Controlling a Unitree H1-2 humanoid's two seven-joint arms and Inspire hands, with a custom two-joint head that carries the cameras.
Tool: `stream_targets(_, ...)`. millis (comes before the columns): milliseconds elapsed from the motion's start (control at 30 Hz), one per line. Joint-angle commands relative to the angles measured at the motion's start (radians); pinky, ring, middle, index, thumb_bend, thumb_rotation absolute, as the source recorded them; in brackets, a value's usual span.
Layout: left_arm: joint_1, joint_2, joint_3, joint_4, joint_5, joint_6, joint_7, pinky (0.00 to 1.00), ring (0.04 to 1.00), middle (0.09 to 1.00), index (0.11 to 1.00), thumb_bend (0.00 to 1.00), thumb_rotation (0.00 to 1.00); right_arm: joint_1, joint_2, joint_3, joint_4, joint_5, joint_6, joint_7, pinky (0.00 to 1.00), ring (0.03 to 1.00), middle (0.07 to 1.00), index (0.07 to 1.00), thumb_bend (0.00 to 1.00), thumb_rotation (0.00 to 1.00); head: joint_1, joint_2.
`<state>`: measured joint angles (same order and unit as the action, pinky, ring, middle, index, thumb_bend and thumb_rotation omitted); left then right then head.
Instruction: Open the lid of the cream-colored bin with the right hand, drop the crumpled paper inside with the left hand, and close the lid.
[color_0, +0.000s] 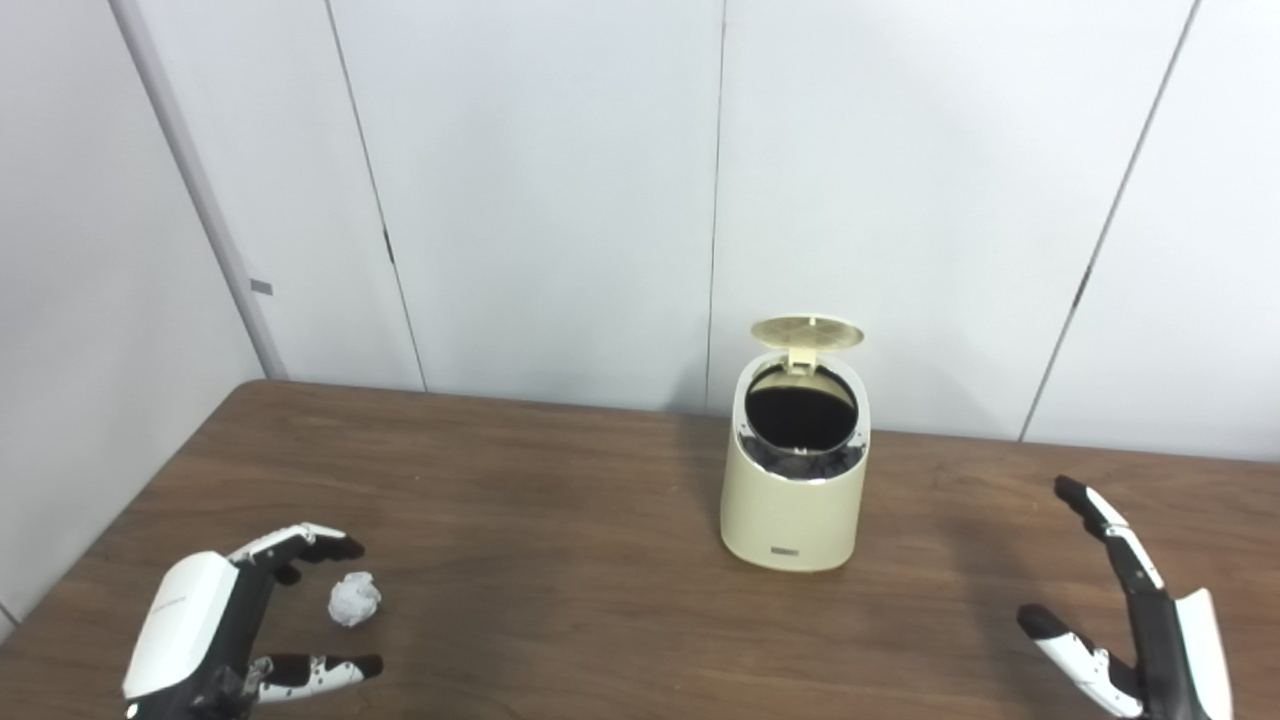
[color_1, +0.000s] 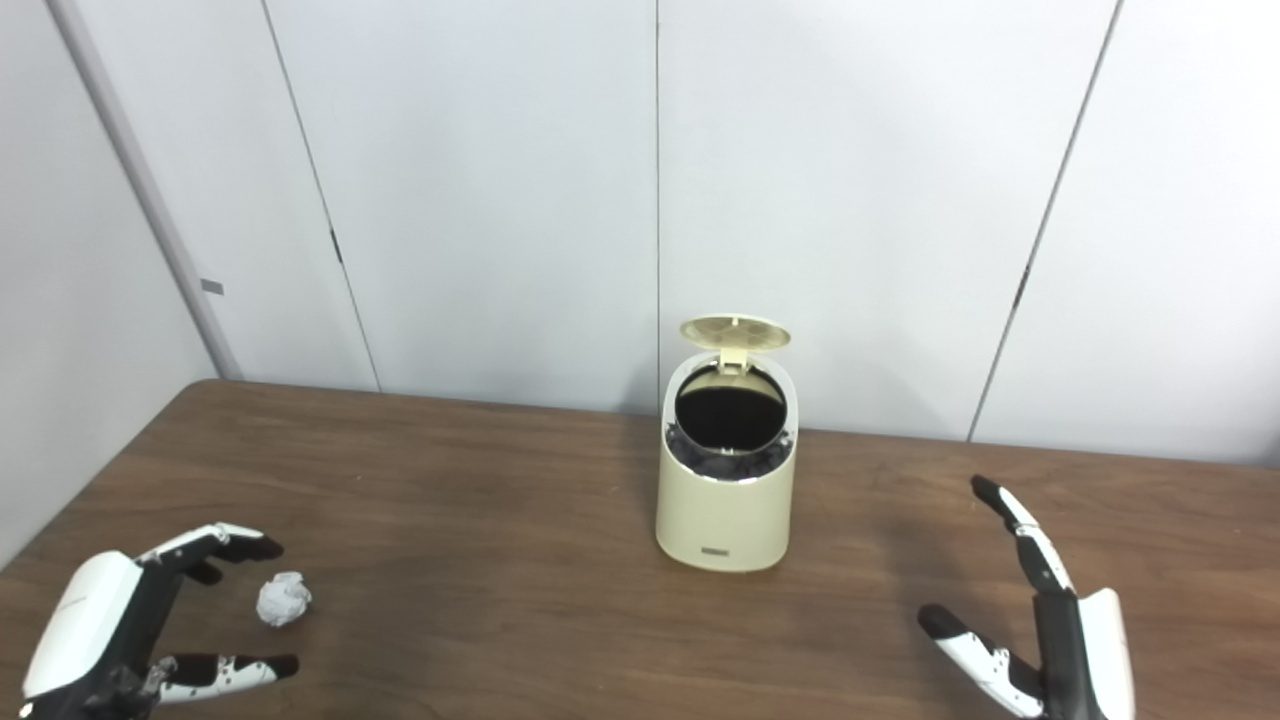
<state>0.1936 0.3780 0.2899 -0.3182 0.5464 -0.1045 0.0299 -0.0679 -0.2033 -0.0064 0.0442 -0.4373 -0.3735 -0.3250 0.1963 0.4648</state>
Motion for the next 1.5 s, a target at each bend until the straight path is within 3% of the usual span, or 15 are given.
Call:
stream_targets(0,-0.003,0.019,0.004,0.022,0.008,-0.036,0.039,0.61,0.686,0.66,0.625,1.0,0.02,0.049,-0.072,-0.031,0.052,-0.027,-0.04,-0.001,0.84,0.86,0.853,0.85,0.74,0.87,0.003,0.003)
stream_targets(400,-0.055,-0.001,-0.038,0.13,0.027,-0.014,0.072,0.64,0.705,0.672,0.642,1.0,0.0,0.06,-0.075,-0.054,0.004,-0.002,0.014,0.034,0.84,0.868,0.869,0.861,0.81,0.9,0.099,0.017)
stream_targets(633,-0.067,-0.017,-0.047,0.128,0.057,0.023,0.099,0.64,0.713,0.691,0.65,1.0,0.01,0.058,-0.082,-0.072,0.007,0.022,0.003,0.066,0.84,0.88,0.868,0.869,0.83,0.93,0.137,0.009)
stream_targets(833,-0.079,-0.024,-0.056,0.143,0.072,0.002,0.142,0.64,0.711,0.692,0.651,1.0,0.01,0.047,-0.101,-0.085,0.041,0.027,-0.025,0.068,0.79,0.872,0.868,0.872,0.82,0.93,0.243,-0.002)
stream_targets(967,-0.091,-0.032,-0.076,0.143,0.101,0.01,0.162,0.64,0.706,0.698,0.661,1.0,0.04,0.04,-0.111,-0.097,0.056,0.052,-0.027,0.075,0.79,0.856,0.853,0.854,0.81,0.92,0.34,-0.012)
stream_targets(1133,-0.113,-0.045,-0.109,0.135,0.152,0.049,0.166,0.62,0.702,0.714,0.673,1.0,0.16,0.027,-0.129,-0.107,0.088,0.088,-0.035,0.089,0.84,0.861,0.855,0.858,0.81,0.91,0.415,-0.023)
stream_targets(1467,-0.169,-0.06,-0.129,0.182,0.197,0.123,0.181,0.62,0.706,0.729,0.667,1.0,0.22,0.008,-0.149,-0.107,0.134,0.11,-0.062,0.086,0.82,0.849,0.85,0.856,0.83,0.93,0.474,-0.039)
